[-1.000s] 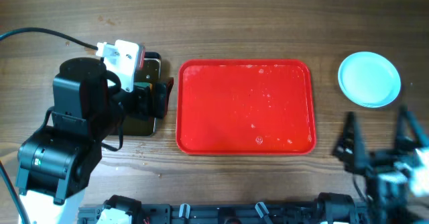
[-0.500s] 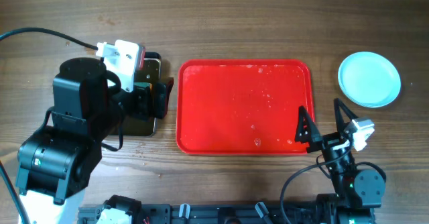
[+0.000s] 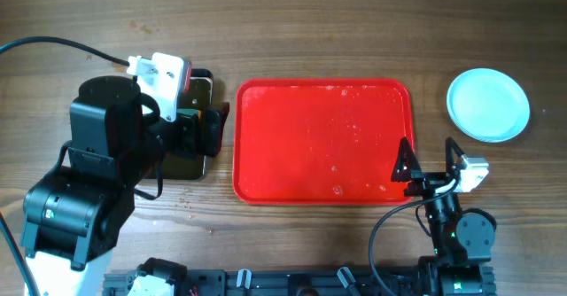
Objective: Clean dirty plates on tray and stack at the side
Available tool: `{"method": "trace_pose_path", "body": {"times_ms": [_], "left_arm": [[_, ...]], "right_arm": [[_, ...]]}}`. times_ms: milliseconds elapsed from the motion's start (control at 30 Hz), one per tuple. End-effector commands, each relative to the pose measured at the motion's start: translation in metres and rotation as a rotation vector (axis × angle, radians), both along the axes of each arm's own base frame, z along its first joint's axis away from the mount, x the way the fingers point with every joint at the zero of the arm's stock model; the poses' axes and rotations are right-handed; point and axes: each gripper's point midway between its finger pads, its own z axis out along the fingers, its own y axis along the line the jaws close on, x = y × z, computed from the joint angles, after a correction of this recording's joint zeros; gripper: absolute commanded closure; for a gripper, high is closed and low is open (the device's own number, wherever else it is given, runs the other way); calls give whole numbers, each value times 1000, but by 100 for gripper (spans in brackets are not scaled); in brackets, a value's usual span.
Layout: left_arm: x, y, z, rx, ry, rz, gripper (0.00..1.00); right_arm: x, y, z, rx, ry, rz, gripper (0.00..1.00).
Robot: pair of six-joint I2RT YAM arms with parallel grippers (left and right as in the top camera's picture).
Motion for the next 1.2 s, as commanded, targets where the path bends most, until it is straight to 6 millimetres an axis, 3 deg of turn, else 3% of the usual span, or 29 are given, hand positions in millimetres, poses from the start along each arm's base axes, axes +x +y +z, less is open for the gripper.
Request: {"method": "trace_pose_path", "body": {"times_ms": [0,200,433,1167], "left_arm": [[0,0,5,-5,-13,4,0],[0,0,5,-4,-13,4,0],[0,0,5,-5,-13,4,0],[0,0,5,-5,-13,4,0]], "right_arm": [[0,-3,2,-36,-13,-17,0],[0,-3,2,-34,-14,-16,0],[0,-4,2,-362,-39,-23,0],[0,-4,2,-362,-39,-23,0]]}}
